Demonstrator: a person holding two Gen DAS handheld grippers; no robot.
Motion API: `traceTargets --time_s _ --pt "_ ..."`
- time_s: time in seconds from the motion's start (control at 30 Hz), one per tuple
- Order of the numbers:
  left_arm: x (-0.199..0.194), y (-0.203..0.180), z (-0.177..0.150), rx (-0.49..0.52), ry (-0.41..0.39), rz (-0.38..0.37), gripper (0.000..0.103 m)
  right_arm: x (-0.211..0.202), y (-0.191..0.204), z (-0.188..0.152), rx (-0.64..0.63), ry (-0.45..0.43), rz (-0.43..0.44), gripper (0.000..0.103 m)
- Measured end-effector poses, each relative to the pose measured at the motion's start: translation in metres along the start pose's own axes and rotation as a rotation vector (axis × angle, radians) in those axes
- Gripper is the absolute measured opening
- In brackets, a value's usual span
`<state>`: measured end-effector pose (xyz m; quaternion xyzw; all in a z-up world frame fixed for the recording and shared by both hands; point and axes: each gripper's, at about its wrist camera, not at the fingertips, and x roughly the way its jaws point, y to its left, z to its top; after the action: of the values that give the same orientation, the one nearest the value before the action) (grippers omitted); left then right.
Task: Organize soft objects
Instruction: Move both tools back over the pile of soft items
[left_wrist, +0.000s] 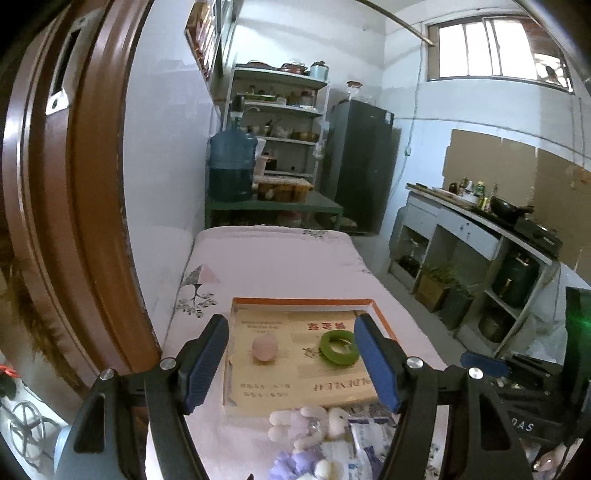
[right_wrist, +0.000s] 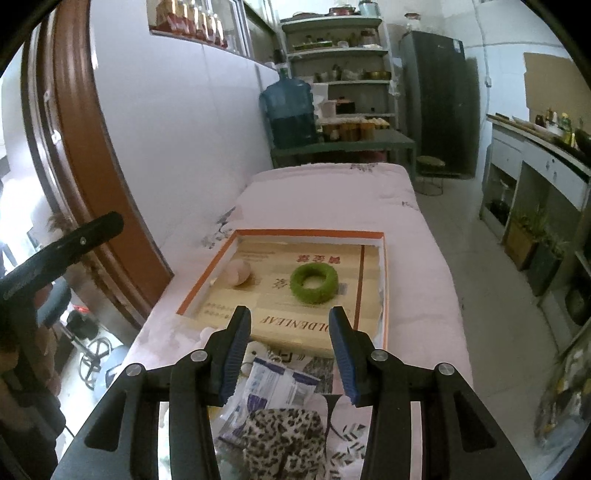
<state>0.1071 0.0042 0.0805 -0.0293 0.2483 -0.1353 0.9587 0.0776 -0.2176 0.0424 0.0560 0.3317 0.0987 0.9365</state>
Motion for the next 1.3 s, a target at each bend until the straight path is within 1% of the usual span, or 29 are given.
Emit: traceTargets --time_s 0.33,0.6,0.87,0.9,0.93,0.97,1.07,1.1,1.2,1.3 --pt "-0.039 -0.012 -0.019 0.027 -0.05 -0.006 0.07 -0.03 0.009 -0.017 -0.019 -0.04 -0.015 0.045" --pt "-0.068 -0.021 -0.045 0.054 -0.091 0.006 0.07 -0.043 0.018 -0.041 -0.028 -0.042 0.001 0.046" --pt "-0.089 -0.02 -0.073 0.042 -0.137 0.011 0.07 -0.049 0.023 -0.066 -0.02 -0.054 -0.005 0.046" --pt "-0.091 -0.02 -0.075 0.041 -0.14 0.012 0.07 -0.05 0.024 -0.07 -0.019 -0.056 -0.007 0.047" --pt "-0.092 -0.02 -0.079 0.041 -0.144 0.013 0.07 -0.051 0.025 -0.073 -0.018 -0.059 -0.01 0.051" --pt "-0.093 -0.02 -0.082 0.041 -0.148 0.016 0.07 -0.052 0.025 -0.076 -0.016 -0.061 -0.01 0.053" --pt "-0.095 -0.019 -0.091 0.044 -0.159 0.02 0.07 -0.052 0.025 -0.085 -0.006 -0.061 -0.007 0.054" --pt "-0.095 -0.017 -0.095 0.041 -0.16 0.013 0.07 -0.051 0.024 -0.087 -0.004 -0.06 -0.006 0.054" --pt "-0.092 -0.014 -0.105 0.027 -0.154 -0.002 0.07 -0.049 0.024 -0.096 0.003 -0.053 -0.011 0.06" --pt "-0.089 -0.011 -0.118 0.017 -0.145 -0.023 0.07 -0.042 0.024 -0.104 -0.002 -0.035 -0.018 0.061"
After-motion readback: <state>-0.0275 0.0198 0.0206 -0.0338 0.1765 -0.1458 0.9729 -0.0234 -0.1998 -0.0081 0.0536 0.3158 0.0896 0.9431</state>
